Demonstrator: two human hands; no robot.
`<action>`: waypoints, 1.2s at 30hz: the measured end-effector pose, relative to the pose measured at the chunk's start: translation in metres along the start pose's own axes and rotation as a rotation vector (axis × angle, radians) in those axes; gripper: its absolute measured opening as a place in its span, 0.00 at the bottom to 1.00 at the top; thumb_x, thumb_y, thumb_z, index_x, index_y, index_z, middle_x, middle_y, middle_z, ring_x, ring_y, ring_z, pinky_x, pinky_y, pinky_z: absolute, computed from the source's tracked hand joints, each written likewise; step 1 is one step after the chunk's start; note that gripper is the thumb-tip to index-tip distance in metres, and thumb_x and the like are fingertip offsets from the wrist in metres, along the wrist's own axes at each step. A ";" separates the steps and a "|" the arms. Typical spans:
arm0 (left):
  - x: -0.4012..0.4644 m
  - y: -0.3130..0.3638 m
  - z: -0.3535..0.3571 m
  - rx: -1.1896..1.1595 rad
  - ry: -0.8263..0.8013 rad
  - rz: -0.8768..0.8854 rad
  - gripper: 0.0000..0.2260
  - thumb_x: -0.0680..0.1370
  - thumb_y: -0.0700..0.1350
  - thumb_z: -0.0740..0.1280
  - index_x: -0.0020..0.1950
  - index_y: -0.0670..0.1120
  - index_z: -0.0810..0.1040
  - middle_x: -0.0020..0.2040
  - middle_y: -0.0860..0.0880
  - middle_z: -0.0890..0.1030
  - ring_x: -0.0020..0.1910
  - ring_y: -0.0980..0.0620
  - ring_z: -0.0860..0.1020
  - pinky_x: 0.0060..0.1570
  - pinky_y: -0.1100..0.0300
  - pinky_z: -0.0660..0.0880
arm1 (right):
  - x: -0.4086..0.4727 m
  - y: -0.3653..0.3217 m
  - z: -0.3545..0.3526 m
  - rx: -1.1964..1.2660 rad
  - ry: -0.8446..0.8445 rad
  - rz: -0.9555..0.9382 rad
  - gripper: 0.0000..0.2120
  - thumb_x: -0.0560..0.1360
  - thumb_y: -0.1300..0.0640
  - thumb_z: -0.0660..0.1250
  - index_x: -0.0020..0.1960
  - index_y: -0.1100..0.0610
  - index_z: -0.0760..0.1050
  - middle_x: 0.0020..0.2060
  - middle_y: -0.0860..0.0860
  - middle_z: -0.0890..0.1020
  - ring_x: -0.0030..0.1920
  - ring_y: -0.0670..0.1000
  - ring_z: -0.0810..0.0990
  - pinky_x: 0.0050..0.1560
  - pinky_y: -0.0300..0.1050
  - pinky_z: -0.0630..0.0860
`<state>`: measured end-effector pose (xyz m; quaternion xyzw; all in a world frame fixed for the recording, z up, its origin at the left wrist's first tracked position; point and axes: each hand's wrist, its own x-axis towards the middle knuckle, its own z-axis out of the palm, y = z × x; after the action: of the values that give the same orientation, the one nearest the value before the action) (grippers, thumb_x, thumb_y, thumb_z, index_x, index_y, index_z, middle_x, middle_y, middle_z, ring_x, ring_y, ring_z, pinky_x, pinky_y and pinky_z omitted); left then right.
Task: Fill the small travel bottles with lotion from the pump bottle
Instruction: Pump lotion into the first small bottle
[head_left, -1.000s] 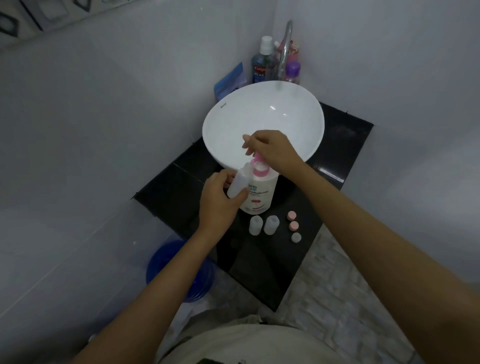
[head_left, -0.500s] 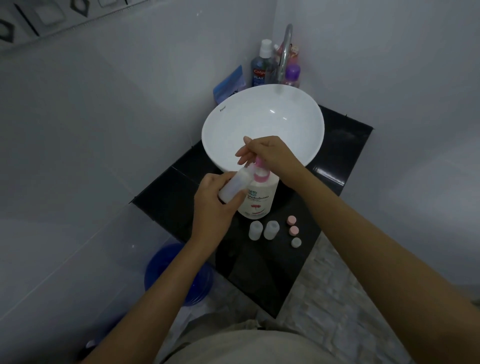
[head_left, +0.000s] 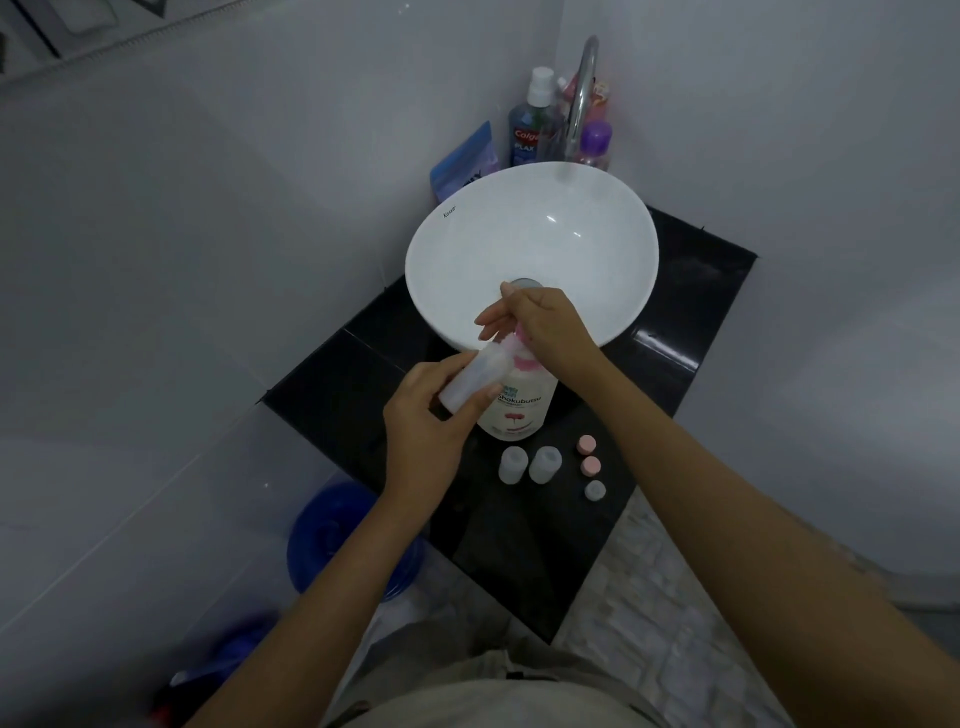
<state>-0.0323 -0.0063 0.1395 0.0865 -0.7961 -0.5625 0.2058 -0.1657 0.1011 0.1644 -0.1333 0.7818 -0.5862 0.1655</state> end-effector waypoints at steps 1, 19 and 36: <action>0.000 0.000 0.000 -0.009 -0.005 -0.005 0.21 0.70 0.54 0.69 0.60 0.46 0.78 0.54 0.48 0.80 0.53 0.60 0.77 0.50 0.73 0.73 | 0.000 0.001 0.001 -0.001 0.009 0.011 0.21 0.81 0.55 0.54 0.44 0.66 0.81 0.37 0.59 0.83 0.39 0.52 0.79 0.51 0.49 0.75; 0.006 0.000 -0.001 -0.070 -0.041 -0.078 0.20 0.68 0.53 0.71 0.58 0.48 0.79 0.52 0.47 0.80 0.50 0.60 0.78 0.47 0.74 0.74 | -0.002 0.007 -0.003 -0.012 -0.085 0.015 0.22 0.82 0.54 0.52 0.45 0.65 0.82 0.37 0.55 0.83 0.37 0.43 0.78 0.46 0.36 0.72; 0.007 0.002 -0.005 -0.117 -0.066 -0.097 0.20 0.68 0.54 0.70 0.58 0.49 0.79 0.51 0.48 0.80 0.49 0.60 0.78 0.46 0.72 0.75 | 0.001 -0.005 -0.005 -0.069 -0.091 -0.006 0.21 0.81 0.52 0.56 0.44 0.62 0.83 0.36 0.52 0.84 0.39 0.44 0.80 0.52 0.41 0.74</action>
<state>-0.0366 -0.0127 0.1449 0.0943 -0.7632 -0.6198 0.1566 -0.1685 0.1039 0.1702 -0.1677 0.7927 -0.5528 0.1945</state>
